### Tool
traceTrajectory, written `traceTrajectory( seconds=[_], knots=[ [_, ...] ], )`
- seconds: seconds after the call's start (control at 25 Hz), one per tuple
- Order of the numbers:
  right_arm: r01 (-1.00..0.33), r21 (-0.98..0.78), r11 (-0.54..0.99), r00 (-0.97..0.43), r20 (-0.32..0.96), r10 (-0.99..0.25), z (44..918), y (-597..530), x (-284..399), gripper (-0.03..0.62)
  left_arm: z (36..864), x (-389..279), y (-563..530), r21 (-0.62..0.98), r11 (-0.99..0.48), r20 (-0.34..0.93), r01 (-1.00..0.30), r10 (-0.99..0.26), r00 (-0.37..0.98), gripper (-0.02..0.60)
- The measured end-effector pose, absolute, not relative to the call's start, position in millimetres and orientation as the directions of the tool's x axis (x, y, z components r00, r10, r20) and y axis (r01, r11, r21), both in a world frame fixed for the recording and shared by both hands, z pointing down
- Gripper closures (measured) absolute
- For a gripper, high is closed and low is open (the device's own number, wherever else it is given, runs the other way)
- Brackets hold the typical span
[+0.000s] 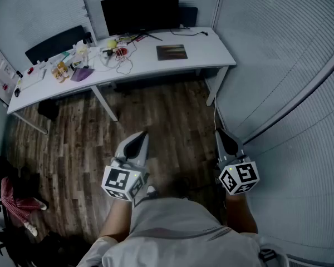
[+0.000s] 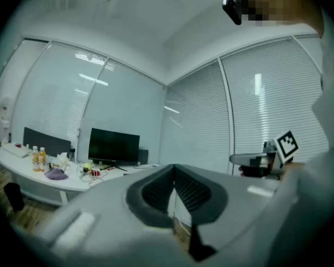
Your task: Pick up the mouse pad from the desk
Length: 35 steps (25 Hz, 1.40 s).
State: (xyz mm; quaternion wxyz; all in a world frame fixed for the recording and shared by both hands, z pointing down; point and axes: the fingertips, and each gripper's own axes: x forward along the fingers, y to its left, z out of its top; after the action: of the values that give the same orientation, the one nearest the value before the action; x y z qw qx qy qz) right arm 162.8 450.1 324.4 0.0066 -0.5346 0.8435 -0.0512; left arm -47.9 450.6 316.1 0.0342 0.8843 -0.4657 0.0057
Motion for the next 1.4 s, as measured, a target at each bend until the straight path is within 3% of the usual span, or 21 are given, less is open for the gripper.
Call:
traceTrajectory(
  seconds=[0.56,0.88,1.4],
  knots=[
    [-0.905,-0.082,0.416,-0.421,0.055,-0.905,324,443,144,0.586,312,-63,444,0.046,-0.573,0.043,-0.818,-0.817,0.575,0.578],
    [-0.881,-0.185,0.434,-0.448,0.037,-0.893,325,427,118,0.588,317,-92,432,0.062,-0.567,0.059,-0.821,-0.819,0.570,0.578],
    [-0.881,-0.189,0.434,-0.456,0.096,-0.885,348,379,32,0.586,336,-174,380,0.097,-0.575,0.068,-0.812,-0.810,0.582,0.578]
  ],
)
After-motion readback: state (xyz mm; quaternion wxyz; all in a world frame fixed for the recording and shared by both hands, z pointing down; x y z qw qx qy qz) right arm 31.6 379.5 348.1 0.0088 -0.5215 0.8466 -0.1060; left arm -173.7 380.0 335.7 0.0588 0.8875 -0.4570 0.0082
